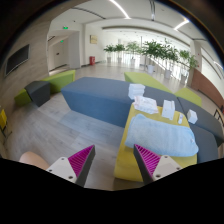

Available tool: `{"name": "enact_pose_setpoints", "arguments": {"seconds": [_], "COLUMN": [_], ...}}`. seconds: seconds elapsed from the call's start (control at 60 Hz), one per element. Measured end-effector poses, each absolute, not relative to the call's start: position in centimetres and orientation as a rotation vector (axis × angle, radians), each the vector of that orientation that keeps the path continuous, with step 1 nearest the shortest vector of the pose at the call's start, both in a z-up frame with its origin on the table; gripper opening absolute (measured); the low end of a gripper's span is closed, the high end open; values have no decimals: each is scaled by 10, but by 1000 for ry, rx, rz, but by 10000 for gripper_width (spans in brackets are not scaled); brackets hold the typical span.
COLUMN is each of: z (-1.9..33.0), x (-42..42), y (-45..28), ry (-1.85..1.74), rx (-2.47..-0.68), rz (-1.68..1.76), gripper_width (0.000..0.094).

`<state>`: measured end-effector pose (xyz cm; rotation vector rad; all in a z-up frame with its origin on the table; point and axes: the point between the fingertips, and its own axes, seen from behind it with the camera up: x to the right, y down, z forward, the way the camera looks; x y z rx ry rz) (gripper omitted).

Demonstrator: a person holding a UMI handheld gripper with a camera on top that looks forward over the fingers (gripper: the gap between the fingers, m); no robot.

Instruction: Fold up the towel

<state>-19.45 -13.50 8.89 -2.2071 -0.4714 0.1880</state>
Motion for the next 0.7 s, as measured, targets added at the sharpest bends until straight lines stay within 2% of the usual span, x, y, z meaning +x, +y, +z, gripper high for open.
{"name": "enact_pose_setpoints", "arguments": {"seconds": [0.25, 0.35, 0.4, 0.417, 0.433, 0.45, 0.5, 0.517, 0.533, 0.55, 0.567, 0.6, 0.617, 0.7], "z": [32, 7, -5, -10, -15, -20, -19, -19, -18, -18, -17, -16, -15, -15], "x": [-156, -153, -152, -151, -149, -147, -150, -149, -147, -146, -145, -137, -133, -135], "y": [-18, 5, 10, 11, 11, 10, 11, 10, 9, 9, 10, 13, 15, 16], "ry": [-358, -394, -420, -426, -431, -436, -436, -438, -449, -465, -485, -518, -531, -572], "rx": [-2228, -2254, -2264, -2271, -2281, -2292, -2264, -2254, -2253, -2244, -2230, -2198, -2183, -2129], "rz": [29, -22, -43, -51, -60, -71, -61, -68, -89, -109, -134, -208, -245, -282], "gripper_width": [792, 738, 661, 674, 574, 517, 450, 463, 414, 312, 323, 190, 74, 35]}}
